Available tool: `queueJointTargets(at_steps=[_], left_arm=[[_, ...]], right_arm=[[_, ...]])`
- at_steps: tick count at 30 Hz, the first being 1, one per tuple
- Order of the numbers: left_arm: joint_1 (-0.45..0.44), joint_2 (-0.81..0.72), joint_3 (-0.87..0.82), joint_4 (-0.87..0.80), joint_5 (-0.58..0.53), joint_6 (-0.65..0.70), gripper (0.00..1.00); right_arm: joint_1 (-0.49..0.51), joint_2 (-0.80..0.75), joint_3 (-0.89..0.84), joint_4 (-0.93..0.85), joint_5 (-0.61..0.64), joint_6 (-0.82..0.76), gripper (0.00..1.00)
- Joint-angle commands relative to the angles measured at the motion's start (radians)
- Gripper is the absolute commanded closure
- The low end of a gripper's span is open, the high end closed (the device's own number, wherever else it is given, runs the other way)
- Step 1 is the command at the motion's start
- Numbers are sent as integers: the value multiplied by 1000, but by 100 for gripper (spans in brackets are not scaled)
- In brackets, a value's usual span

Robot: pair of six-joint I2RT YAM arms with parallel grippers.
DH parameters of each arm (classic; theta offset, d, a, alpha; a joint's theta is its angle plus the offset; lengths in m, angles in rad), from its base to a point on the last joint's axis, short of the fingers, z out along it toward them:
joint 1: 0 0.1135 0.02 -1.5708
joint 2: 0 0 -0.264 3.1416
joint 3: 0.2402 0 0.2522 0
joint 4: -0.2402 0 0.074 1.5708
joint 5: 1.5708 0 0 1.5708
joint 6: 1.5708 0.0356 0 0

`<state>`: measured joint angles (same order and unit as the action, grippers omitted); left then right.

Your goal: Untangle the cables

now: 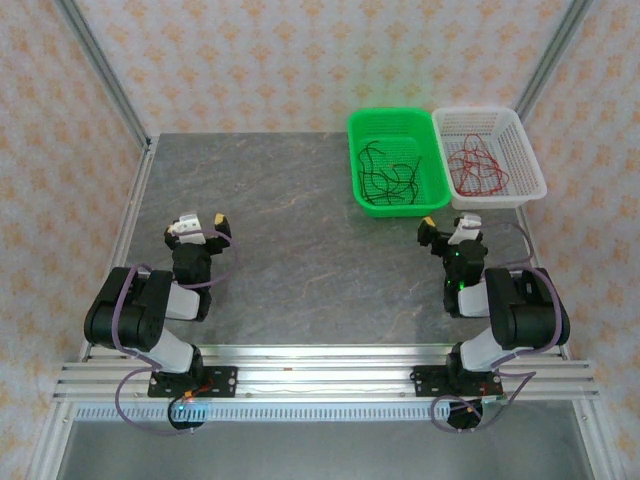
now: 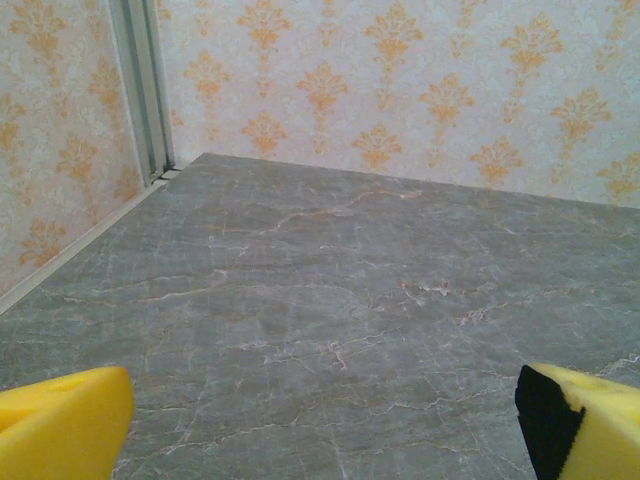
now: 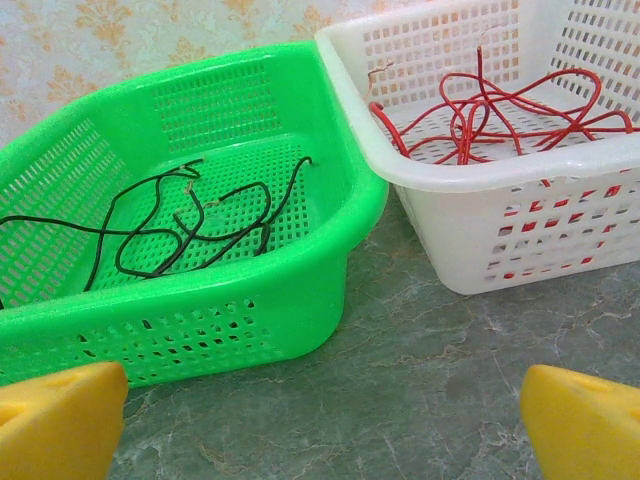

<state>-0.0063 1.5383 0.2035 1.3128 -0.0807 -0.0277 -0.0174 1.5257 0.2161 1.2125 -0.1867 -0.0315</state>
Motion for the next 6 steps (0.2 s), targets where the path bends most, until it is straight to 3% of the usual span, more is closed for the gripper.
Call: queueJointTargets(at_steps=[1, 4, 6], left_arm=[[7, -1, 19, -6, 29, 8, 1], [7, -1, 19, -4, 29, 8, 1], [6, -2, 17, 0, 27, 8, 1]], right_arm=[[5, -10, 11, 27, 21, -18, 0], [7, -49, 3, 21, 15, -19, 0], [19, -225, 4, -127, 23, -35, 0]])
